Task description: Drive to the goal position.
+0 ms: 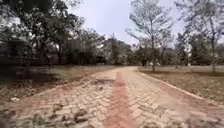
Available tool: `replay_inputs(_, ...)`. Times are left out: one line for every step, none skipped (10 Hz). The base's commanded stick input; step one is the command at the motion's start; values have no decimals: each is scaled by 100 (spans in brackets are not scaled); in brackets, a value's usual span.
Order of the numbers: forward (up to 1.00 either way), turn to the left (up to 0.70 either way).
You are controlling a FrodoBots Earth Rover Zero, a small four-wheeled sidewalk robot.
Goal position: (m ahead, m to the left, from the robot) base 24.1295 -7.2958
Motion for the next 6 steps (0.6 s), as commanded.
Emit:
replay_inputs(70, 0)
replay_inputs(70, 0)
replay_inputs(70, 0)
replay_inputs(70, 0)
replay_inputs(70, 0)
replay_inputs(70, 0)
